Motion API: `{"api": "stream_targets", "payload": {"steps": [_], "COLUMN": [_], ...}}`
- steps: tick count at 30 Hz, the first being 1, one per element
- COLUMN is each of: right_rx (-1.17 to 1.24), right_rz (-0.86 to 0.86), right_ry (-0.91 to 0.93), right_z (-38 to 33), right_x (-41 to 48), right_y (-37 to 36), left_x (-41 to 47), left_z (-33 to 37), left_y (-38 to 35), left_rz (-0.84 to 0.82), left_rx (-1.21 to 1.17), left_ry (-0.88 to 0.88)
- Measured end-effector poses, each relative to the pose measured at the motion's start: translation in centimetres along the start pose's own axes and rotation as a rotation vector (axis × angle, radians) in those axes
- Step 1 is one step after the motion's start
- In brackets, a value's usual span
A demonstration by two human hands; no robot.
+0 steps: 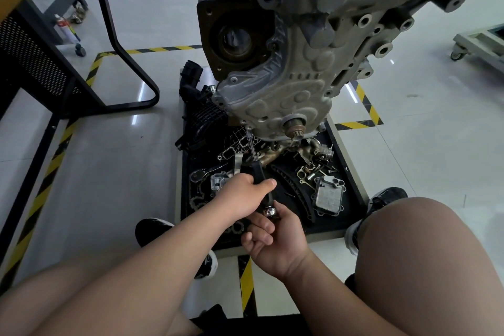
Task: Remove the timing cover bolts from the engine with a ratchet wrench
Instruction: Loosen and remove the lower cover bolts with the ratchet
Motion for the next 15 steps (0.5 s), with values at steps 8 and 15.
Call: {"api": "stream_targets", "payload": {"steps": [8,15], "right_rx": [-0.033,-0.431], "right_rz": [0.042,0.231], "right_ry": [0.092,0.528], "right_z": [0.03,-0.22], "right_x": [-0.47,-0.22], "right_y": [-0.12,0.66], "left_x": [-0.11,-0.08], "left_z": [0.08,0.19], "left_y": [0.11,0.11], "left_rz": [0.021,0.021], "left_rx": [0.021,0.042], "left_ry": [-0.038,-0.069]}}
Point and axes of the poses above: each hand's wrist, its own x-axis towards the middle knuckle, its own y-axis out of the back of the hand, z = x × y, the point moved 2 cm from there along x, towards the middle knuckle, and after that the axes turned 14 degrees about z, right-handed, at the moved point
